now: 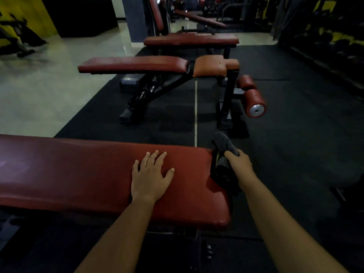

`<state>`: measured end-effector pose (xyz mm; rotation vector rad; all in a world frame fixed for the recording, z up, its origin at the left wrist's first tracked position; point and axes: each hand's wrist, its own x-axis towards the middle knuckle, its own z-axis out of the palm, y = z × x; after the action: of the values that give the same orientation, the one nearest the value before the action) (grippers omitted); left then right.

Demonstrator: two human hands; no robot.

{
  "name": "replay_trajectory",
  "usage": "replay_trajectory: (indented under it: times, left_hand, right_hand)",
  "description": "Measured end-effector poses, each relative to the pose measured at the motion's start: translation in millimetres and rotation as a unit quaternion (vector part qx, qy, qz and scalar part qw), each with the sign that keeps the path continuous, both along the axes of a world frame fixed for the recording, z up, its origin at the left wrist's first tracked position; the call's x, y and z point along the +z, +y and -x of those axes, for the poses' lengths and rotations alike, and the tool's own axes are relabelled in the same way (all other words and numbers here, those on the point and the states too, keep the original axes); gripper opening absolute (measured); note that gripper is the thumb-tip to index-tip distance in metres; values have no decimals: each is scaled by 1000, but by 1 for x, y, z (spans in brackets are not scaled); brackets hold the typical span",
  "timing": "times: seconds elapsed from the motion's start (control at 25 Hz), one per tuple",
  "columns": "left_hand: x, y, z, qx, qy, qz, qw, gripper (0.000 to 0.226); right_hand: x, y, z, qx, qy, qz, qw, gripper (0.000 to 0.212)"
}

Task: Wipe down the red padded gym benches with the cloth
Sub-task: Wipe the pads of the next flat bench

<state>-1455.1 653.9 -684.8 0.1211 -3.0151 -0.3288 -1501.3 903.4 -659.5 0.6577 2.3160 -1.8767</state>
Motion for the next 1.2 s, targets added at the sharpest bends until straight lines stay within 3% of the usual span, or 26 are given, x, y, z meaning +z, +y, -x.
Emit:
replay_trajectory:
  times: [0.24, 0.36, 0.44, 0.6, 0.8, 0.96, 1.0, 1.12, 1.2]
  left_hand:
    - [0, -1, 1, -5, -6, 7, 1000, 69]
    - [-1, -1, 0, 0, -5, 12, 1000, 69]
    - [-2, -1, 1, -1, -6, 12, 1000, 69]
    - [-2, -1, 1, -1, -4, 13, 1000, 68]
    - [-3, -1, 1, 0, -4, 20, 1000, 68]
    - [-1, -1, -1, -9, -10, 16, 1000, 67]
    - [0, -2, -1, -10, -14, 15, 1000, 67]
    - [1, -3, -3, -14, -15, 15, 1000, 66]
    - [0, -2, -3, -16, -10, 14, 1000, 66]
  right_hand:
    - [-19, 12, -20, -9, -42, 121, 992, 41]
    - [-21, 15, -23, 58, -20, 7, 998, 61]
    - [-23, 17, -34, 91, -29, -47, 994, 61]
    - [-19, 16, -45, 48, -45, 110, 992, 50]
    - [-24, 16, -66, 108, -40, -40, 993, 62]
    - [-14, 16, -80, 66, -54, 136, 987, 48]
    - [-13, 14, -80, 63, -50, 124, 989, 52]
    - [-8, 9, -94, 116, -40, -69, 990, 64]
    - [-16, 11, -111, 122, -31, -71, 989, 63]
